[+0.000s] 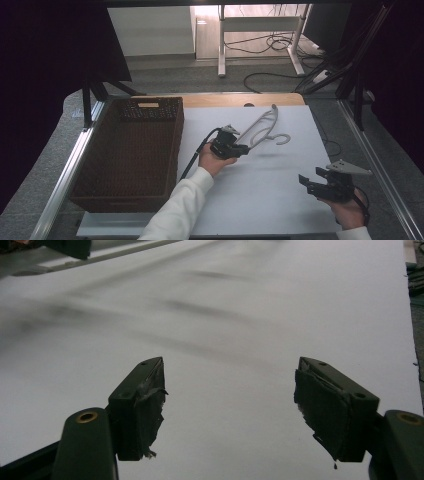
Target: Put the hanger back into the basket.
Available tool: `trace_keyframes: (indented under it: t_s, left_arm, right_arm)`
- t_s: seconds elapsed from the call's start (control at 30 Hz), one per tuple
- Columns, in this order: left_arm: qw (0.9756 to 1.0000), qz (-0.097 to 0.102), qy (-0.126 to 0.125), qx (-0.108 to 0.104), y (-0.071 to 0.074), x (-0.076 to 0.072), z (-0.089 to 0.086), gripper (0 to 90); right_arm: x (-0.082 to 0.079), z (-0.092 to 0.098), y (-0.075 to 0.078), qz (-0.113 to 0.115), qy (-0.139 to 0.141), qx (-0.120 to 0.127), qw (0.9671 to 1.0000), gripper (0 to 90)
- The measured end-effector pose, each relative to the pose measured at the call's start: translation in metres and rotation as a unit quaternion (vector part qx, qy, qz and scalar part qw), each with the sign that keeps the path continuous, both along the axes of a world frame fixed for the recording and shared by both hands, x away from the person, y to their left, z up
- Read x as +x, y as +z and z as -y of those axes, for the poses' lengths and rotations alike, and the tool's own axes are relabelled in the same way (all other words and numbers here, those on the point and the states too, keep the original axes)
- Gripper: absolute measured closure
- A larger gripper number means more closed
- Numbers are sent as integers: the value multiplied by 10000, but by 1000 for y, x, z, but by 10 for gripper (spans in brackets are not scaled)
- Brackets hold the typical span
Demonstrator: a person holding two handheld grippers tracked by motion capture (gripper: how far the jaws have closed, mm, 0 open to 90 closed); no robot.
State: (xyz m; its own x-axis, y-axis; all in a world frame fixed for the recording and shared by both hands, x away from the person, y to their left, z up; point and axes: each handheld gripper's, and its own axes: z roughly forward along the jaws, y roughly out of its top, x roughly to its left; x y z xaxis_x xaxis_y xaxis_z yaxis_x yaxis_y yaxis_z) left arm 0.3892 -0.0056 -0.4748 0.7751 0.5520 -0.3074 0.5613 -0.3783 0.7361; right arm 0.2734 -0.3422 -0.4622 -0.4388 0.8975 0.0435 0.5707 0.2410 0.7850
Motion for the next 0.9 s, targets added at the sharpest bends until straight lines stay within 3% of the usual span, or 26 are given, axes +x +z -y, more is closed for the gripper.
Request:
trace_keyframes:
  t_s: [0.27, 0.5, 0.63, 0.9]
  left_arm:
    - [9984, -5, 156, -546, 21, -3, -14, 817]
    - [9963, -18, 194, -833, 37, -5, -22, 816]
    - [9938, -126, 206, -1082, 42, -5, -28, 817]
    - [9899, -204, 205, -1388, 57, -12, -37, 817]
  right_arm:
    - [0, 1, 1, 33, -26, 19, 10000, 290]
    - [-1, 1, 1, 45, -36, 18, 10000, 291]
    - [-1, 1, 2, 48, -36, 20, 10000, 291]
    - [-1, 2, 2, 44, -52, 40, 10000, 291]
